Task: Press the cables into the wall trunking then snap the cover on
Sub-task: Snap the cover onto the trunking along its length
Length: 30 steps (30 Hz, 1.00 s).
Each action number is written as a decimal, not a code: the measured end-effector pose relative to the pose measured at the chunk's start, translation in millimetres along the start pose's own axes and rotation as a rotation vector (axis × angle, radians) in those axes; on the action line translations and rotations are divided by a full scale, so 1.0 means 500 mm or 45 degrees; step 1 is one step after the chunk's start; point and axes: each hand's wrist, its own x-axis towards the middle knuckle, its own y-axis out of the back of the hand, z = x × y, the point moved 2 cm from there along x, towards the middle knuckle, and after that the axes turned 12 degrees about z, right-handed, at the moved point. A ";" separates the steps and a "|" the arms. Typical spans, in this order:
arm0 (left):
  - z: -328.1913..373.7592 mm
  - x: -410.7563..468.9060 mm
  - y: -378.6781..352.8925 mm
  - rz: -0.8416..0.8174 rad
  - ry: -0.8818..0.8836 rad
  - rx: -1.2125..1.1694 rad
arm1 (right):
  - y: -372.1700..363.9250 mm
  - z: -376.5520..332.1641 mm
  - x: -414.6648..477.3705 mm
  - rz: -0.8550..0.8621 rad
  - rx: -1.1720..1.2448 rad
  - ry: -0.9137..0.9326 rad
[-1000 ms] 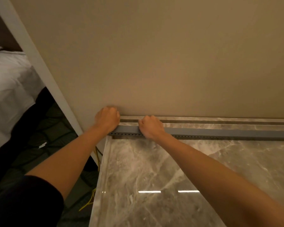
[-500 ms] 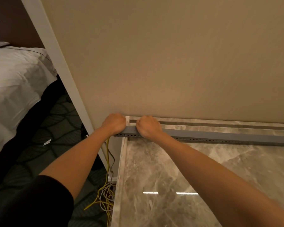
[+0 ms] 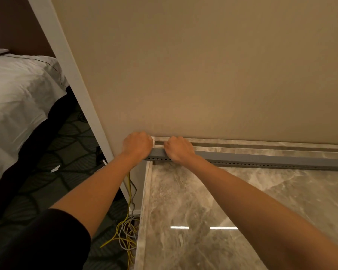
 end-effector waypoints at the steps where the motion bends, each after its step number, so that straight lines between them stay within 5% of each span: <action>1: 0.006 -0.003 0.004 0.037 -0.078 0.097 | -0.001 0.006 0.001 -0.013 -0.002 0.022; 7: 0.098 -0.040 0.013 0.094 -0.599 0.363 | 0.064 0.105 -0.036 -0.014 0.058 0.093; 17: 0.378 -0.121 -0.077 -0.230 -1.006 0.385 | 0.207 0.436 -0.149 0.073 -0.245 -0.073; 30: 0.777 -0.190 -0.229 -0.229 -0.958 0.314 | 0.356 0.833 -0.191 0.169 -0.443 -0.125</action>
